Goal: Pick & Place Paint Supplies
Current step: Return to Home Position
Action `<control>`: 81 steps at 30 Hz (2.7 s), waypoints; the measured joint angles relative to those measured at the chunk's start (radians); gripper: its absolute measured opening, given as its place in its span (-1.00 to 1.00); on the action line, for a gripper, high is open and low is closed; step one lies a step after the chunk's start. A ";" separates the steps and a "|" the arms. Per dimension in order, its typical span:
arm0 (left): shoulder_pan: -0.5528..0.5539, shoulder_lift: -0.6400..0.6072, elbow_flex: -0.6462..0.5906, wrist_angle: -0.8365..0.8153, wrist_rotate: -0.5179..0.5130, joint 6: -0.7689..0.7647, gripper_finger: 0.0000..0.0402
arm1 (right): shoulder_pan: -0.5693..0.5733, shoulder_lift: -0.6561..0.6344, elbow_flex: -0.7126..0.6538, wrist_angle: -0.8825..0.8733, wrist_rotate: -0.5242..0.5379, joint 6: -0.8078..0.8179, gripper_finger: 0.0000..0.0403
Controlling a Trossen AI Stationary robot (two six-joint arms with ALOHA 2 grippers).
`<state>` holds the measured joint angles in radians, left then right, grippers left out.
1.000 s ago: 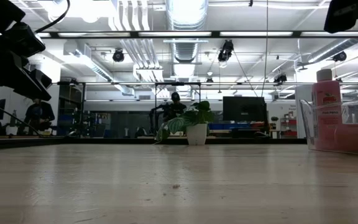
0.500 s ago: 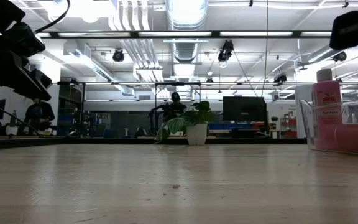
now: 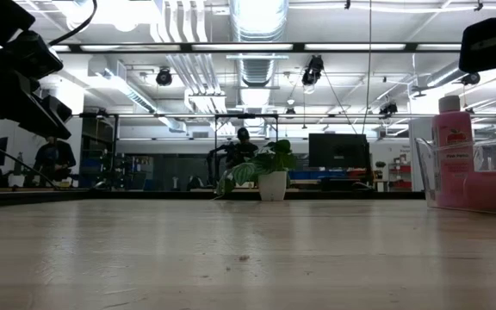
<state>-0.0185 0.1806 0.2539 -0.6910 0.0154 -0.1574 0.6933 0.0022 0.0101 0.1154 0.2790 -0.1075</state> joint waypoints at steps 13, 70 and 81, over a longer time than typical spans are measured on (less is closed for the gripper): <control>0.000 0.000 0.000 0.000 0.000 0.000 -0.26 | 0.000 0.001 0.000 0.000 0.001 0.000 -0.96; 0.000 0.000 0.000 0.000 0.000 0.000 -0.26 | 0.000 0.020 0.001 -0.007 -1.246 0.003 -0.96; 0.000 0.000 0.000 0.000 0.000 0.000 -0.26 | 0.000 0.021 0.000 -0.007 -1.246 0.003 -0.96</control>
<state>-0.0181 0.1806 0.2539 -0.6910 0.0151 -0.1577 0.6933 0.0227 0.0105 0.1081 -0.9668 -0.1043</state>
